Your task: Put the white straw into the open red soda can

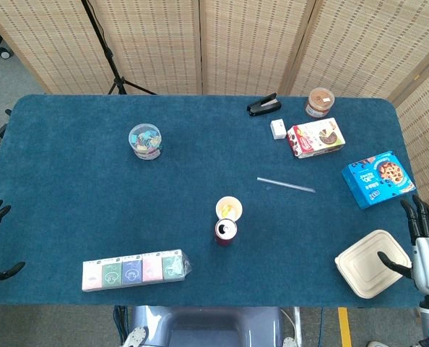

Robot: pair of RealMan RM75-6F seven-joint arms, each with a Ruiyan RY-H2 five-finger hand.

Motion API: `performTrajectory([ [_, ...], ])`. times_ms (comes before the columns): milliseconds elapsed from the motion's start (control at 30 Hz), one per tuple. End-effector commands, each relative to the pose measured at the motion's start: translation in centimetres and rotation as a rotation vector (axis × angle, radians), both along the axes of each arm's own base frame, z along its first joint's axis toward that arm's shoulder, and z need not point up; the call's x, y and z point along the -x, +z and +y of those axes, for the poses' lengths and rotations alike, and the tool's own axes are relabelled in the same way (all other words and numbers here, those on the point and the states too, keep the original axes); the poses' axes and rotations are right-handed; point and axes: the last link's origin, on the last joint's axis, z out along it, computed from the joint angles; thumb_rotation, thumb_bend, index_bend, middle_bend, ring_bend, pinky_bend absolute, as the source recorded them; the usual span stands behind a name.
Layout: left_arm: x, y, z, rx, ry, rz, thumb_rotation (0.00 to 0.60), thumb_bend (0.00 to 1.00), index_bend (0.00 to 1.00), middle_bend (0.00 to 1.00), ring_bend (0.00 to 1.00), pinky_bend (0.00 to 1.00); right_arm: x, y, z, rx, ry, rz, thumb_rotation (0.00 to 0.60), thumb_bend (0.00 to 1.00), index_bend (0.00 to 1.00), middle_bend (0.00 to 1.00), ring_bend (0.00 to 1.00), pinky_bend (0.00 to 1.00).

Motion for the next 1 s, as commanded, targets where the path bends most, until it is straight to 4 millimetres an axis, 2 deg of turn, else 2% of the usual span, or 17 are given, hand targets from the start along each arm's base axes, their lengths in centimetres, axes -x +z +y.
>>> performTrajectory([
  [33, 0.0, 0.1, 0.1, -0.005, 0.001, -0.005, 0.6, 0.0, 0.0, 0.0, 0.0, 0.0, 0.1, -0.3, -1.2, -0.041, -0.006, -0.002, 0.6, 0.0, 0.0, 0.0, 0.0, 0.0],
  [233, 0.2, 0.1, 0.2, -0.013, 0.014, -0.005, 0.6, 0.0, 0.0, 0.0, 0.0, 0.0, -1.3, 0.0, -5.1, -0.117, 0.005, 0.011, 0.6, 0.0, 0.0, 0.0, 0.0, 0.0],
  [467, 0.2, -0.2, 0.4, -0.008, 0.024, 0.006, 0.6, 0.0, 0.0, 0.0, 0.0, 0.0, -3.5, -0.8, -9.5, -0.213, 0.009, 0.023, 0.6, 0.0, 0.02, 0.0, 0.0, 0.0],
  [767, 0.3, 0.0, 1.0, -0.024, 0.054, 0.0, 0.6, 0.0, 0.0, 0.0, 0.0, 0.0, -6.0, -2.9, -15.9, -0.281, -0.008, 0.05, 0.6, 0.0, 0.1, 0.0, 0.0, 0.0],
  [1000, 0.6, 0.2, 1.7, -0.026, 0.082, -0.01, 0.6, 0.0, 0.0, 0.0, 0.0, 0.0, -8.1, -6.1, -19.5, -0.355, -0.037, 0.006, 0.6, 0.0, 0.2, 0.0, 0.0, 0.0],
])
